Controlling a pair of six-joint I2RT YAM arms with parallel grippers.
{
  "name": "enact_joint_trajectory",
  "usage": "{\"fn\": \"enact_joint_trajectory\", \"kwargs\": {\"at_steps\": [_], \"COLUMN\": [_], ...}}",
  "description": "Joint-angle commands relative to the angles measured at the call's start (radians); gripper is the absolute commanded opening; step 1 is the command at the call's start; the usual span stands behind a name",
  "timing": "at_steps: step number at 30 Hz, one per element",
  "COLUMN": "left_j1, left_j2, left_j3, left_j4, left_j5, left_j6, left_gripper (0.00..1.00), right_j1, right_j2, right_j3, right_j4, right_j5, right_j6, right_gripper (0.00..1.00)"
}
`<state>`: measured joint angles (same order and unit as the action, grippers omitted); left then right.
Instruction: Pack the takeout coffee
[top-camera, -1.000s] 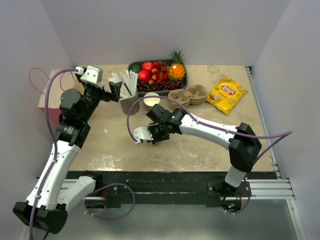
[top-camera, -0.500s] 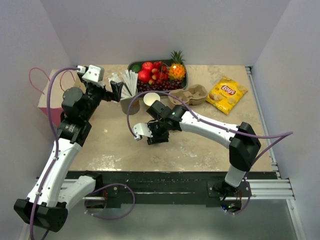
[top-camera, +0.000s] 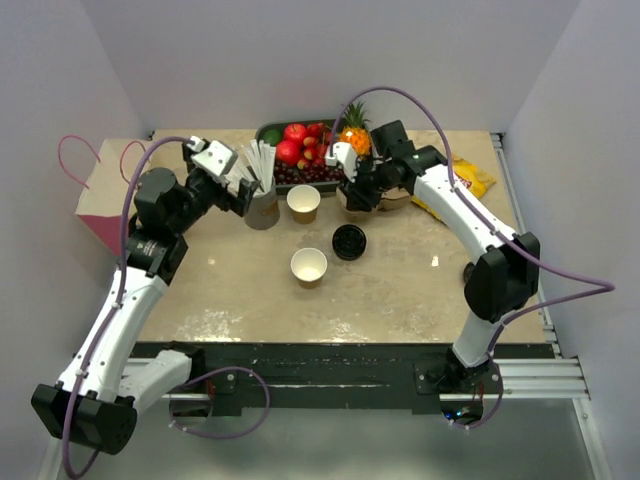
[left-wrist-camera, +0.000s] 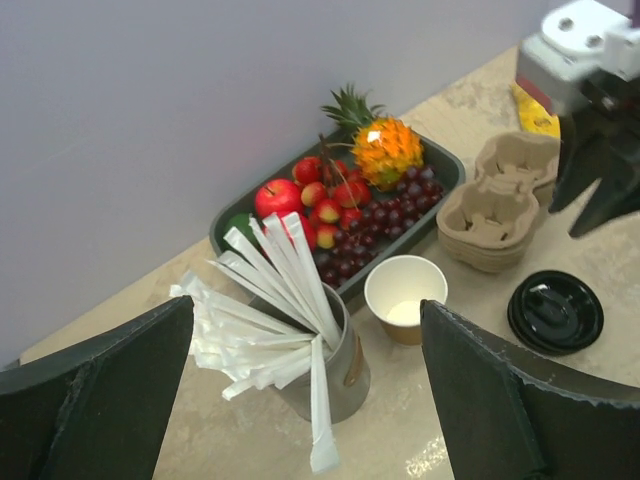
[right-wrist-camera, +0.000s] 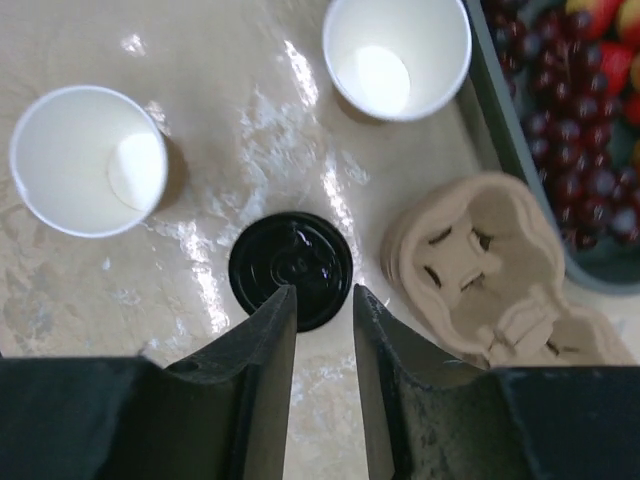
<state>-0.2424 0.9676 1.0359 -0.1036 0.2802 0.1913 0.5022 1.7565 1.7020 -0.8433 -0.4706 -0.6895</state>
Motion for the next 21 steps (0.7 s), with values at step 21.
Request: {"fn": "enact_joint_trajectory", "kwargs": {"at_steps": [21], "left_j1": [-0.009], "left_j2": [0.169], "left_j3": [0.105], "left_j4": [-0.084], "left_j5": [0.114], "left_j6": [0.007], "left_gripper": [0.99], "right_j1": [-0.151], "right_j2": [0.230], "right_j3": [-0.067], "right_j4": [0.081], "right_j5": [-0.037], "right_j6": [0.127], "right_gripper": [0.28]}}
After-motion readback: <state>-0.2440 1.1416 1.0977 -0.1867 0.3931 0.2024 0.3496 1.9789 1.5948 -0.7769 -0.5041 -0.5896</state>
